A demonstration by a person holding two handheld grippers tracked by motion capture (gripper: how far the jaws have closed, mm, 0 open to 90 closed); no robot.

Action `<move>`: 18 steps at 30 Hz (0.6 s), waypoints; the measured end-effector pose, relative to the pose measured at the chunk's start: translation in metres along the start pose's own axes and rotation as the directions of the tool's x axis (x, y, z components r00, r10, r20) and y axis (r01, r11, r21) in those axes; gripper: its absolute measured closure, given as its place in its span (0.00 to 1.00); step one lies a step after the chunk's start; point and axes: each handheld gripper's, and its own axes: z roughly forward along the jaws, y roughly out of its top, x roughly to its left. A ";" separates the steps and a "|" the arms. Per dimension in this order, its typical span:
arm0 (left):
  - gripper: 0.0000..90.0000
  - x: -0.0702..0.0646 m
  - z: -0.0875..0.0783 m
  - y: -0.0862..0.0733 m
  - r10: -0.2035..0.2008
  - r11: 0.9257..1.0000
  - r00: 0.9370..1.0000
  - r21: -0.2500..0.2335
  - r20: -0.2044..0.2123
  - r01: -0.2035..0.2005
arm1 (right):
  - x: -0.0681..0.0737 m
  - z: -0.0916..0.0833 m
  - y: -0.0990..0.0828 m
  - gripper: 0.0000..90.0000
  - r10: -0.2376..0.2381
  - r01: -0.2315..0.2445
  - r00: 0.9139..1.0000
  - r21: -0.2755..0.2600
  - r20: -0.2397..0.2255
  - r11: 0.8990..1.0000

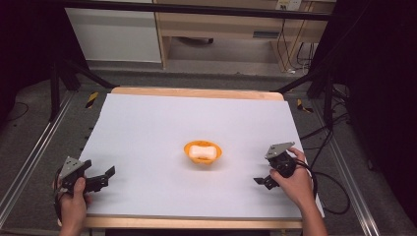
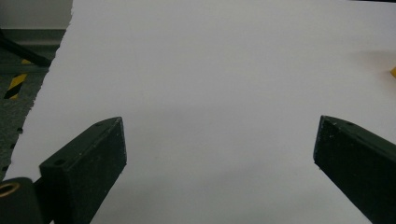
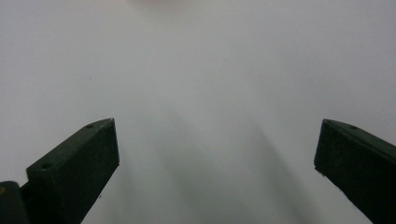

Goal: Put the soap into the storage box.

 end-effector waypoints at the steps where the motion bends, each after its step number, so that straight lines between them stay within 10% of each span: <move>1: 0.02 0.000 0.000 0.000 0.000 1.000 1.000 -0.001 0.000 0.000 | -0.001 -0.002 -0.003 0.01 0.002 -0.002 1.000 -0.006 0.006 1.000; 18: 0.02 -0.002 0.000 -0.001 0.005 1.000 1.000 -0.012 -0.004 -0.005 | 0.002 -0.025 -0.049 0.01 0.045 -0.041 0.997 -0.062 0.058 0.997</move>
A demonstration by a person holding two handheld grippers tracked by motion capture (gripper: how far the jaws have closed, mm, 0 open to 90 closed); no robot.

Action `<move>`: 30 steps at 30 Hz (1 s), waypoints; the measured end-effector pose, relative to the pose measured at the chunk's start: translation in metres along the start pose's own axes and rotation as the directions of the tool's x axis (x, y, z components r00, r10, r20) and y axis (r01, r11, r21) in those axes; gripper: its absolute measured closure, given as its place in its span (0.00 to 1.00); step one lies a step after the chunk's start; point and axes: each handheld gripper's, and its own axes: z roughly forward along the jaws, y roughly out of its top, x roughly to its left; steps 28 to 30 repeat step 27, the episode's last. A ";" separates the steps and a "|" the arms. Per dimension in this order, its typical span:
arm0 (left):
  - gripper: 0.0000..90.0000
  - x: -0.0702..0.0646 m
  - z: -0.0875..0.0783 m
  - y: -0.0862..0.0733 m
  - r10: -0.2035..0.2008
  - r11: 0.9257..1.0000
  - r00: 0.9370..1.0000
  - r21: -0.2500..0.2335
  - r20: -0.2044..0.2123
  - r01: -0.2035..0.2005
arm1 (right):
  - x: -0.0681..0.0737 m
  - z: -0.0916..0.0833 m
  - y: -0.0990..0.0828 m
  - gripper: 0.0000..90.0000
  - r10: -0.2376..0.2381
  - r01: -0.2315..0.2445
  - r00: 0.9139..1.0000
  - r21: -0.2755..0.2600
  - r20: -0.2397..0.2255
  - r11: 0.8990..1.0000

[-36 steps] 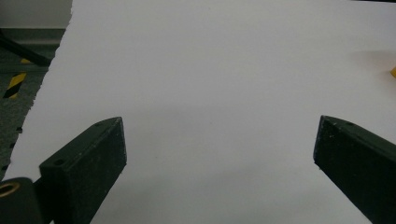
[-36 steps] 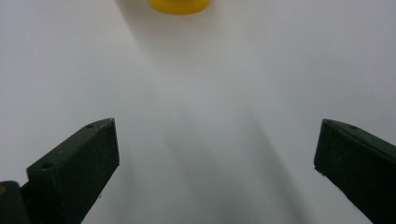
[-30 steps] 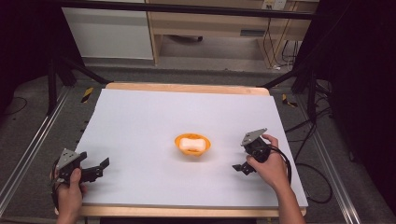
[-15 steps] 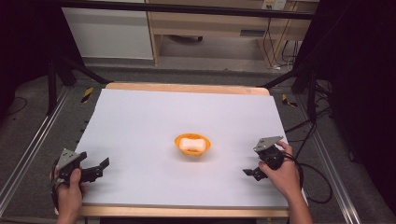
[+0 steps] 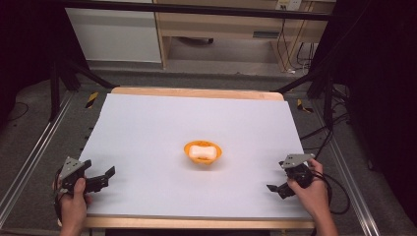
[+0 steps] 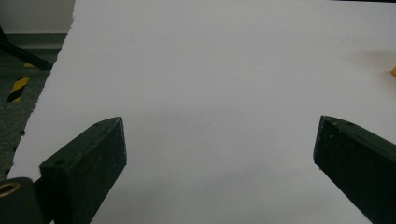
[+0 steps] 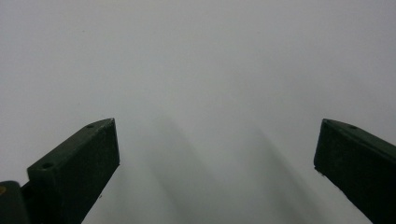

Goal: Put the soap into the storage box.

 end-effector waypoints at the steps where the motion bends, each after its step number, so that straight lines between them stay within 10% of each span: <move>1: 0.02 0.000 0.000 0.000 0.000 1.000 1.000 -0.001 0.000 0.000 | 0.000 -0.002 -0.002 0.01 0.005 -0.005 1.000 -0.009 -0.001 1.000; 30: 0.02 0.000 0.001 0.001 -0.001 1.000 1.000 0.011 0.005 0.001 | 0.001 -0.028 -0.065 0.01 0.133 -0.139 0.990 -0.241 -0.043 0.961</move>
